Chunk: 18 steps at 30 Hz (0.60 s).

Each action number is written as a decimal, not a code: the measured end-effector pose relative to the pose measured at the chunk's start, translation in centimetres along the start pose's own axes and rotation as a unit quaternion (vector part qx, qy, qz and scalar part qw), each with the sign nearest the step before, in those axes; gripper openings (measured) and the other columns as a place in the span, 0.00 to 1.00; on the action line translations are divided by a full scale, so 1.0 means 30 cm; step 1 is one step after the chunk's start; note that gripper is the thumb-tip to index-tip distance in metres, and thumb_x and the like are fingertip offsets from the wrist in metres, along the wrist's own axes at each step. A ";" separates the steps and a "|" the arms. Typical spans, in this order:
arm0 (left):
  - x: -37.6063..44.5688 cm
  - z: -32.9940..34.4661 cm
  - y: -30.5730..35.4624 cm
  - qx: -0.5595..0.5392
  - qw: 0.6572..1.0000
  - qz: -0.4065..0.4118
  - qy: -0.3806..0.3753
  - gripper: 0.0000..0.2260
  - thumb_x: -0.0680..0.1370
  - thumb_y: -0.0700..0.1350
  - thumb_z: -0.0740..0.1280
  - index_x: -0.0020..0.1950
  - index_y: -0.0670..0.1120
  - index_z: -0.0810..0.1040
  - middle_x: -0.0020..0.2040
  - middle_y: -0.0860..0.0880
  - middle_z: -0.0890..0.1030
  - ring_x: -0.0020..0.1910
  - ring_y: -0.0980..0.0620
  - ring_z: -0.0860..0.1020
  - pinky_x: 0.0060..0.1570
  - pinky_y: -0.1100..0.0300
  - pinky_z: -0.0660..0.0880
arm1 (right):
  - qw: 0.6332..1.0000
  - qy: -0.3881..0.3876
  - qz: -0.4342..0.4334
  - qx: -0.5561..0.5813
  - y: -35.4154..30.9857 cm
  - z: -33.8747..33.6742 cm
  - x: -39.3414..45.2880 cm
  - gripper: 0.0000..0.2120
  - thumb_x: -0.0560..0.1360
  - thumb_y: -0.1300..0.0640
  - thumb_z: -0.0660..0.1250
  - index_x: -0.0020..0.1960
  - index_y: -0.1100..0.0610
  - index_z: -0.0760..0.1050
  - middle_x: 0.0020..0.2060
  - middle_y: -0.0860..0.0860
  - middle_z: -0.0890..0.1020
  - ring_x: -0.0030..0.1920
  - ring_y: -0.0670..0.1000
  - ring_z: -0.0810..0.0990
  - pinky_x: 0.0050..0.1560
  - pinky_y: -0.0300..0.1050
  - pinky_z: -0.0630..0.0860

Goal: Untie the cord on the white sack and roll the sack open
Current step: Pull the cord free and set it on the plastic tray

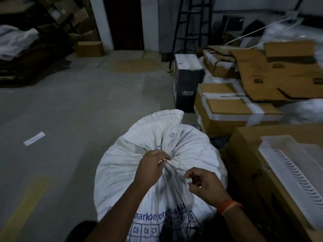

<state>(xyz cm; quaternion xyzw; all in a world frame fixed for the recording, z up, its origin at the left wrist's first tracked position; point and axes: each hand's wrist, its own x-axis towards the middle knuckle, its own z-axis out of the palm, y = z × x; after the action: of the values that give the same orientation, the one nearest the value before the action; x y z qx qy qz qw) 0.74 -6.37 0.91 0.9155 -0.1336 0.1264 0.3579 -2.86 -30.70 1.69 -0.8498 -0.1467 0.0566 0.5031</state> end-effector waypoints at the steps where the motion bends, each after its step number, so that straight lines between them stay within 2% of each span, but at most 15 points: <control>1: 0.021 0.015 0.008 0.007 0.999 0.011 -0.032 0.10 0.78 0.38 0.69 0.54 0.49 0.87 0.54 0.51 0.86 0.53 0.49 0.83 0.58 0.55 0.76 | 1.000 0.004 -0.004 0.003 -0.001 -0.005 -0.021 0.12 0.67 0.62 0.71 0.48 0.50 0.82 0.40 0.51 0.85 0.33 0.46 0.77 0.37 0.46 0.78; 5: 0.097 0.068 0.019 0.101 0.983 0.070 -0.135 0.11 0.79 0.37 0.70 0.55 0.48 0.89 0.67 0.47 0.83 0.63 0.45 0.80 0.66 0.60 0.68 | 1.000 0.026 -0.005 0.012 0.009 -0.019 -0.101 0.12 0.68 0.61 0.72 0.50 0.50 0.82 0.39 0.52 0.84 0.35 0.57 0.79 0.40 0.53 0.79; 6: 0.112 0.081 0.022 0.131 0.976 0.086 -0.153 0.11 0.79 0.38 0.70 0.55 0.49 0.89 0.68 0.47 0.83 0.64 0.44 0.79 0.67 0.59 0.70 | 0.999 0.032 -0.008 0.015 0.007 -0.027 -0.122 0.12 0.69 0.61 0.72 0.50 0.50 0.82 0.39 0.53 0.83 0.36 0.58 0.79 0.40 0.53 0.79; 7: 0.127 0.094 0.023 0.161 0.968 0.103 -0.164 0.12 0.78 0.38 0.72 0.56 0.51 0.89 0.68 0.48 0.83 0.63 0.42 0.79 0.66 0.57 0.73 | 0.999 0.039 -0.013 0.016 0.005 -0.037 -0.139 0.11 0.69 0.60 0.72 0.50 0.50 0.82 0.39 0.53 0.83 0.36 0.58 0.79 0.40 0.53 0.79; 9: 0.154 0.108 0.014 0.227 0.948 0.124 -0.186 0.15 0.78 0.39 0.72 0.59 0.55 0.88 0.64 0.52 0.85 0.62 0.43 0.79 0.62 0.53 0.79 | 0.998 0.057 -0.022 0.023 -0.004 -0.058 -0.170 0.08 0.70 0.61 0.72 0.49 0.52 0.82 0.38 0.49 0.82 0.34 0.52 0.78 0.37 0.46 0.77; 12: 0.182 0.080 0.035 0.268 0.926 0.105 -0.244 0.18 0.81 0.41 0.68 0.66 0.60 0.84 0.64 0.59 0.85 0.66 0.49 0.74 0.65 0.52 0.74 | 0.996 0.083 -0.025 0.037 -0.016 -0.088 -0.204 0.08 0.72 0.64 0.72 0.47 0.53 0.83 0.38 0.44 0.82 0.34 0.43 0.76 0.37 0.38 0.74; 16: 0.211 0.032 0.089 0.264 0.921 0.123 -0.260 0.20 0.82 0.39 0.66 0.66 0.61 0.83 0.62 0.57 0.85 0.65 0.50 0.73 0.62 0.54 0.69 | 0.994 0.107 -0.022 0.023 -0.006 -0.103 -0.210 0.12 0.71 0.65 0.73 0.49 0.49 0.83 0.40 0.48 0.82 0.35 0.48 0.78 0.39 0.39 0.76; 18: 0.226 0.010 0.119 0.247 0.922 0.132 -0.268 0.22 0.80 0.36 0.65 0.65 0.60 0.84 0.61 0.54 0.85 0.63 0.50 0.76 0.62 0.54 0.70 | 0.992 0.127 -0.014 0.011 0.000 -0.103 -0.199 0.15 0.70 0.64 0.73 0.49 0.46 0.82 0.39 0.50 0.81 0.35 0.49 0.78 0.39 0.39 0.77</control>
<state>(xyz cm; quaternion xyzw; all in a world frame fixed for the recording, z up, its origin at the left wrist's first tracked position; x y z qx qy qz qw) 5.92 -10.14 5.13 0.9486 -0.3083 -0.0488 0.0516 -7.79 -35.12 2.90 -0.8427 -0.0926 -0.0568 0.5273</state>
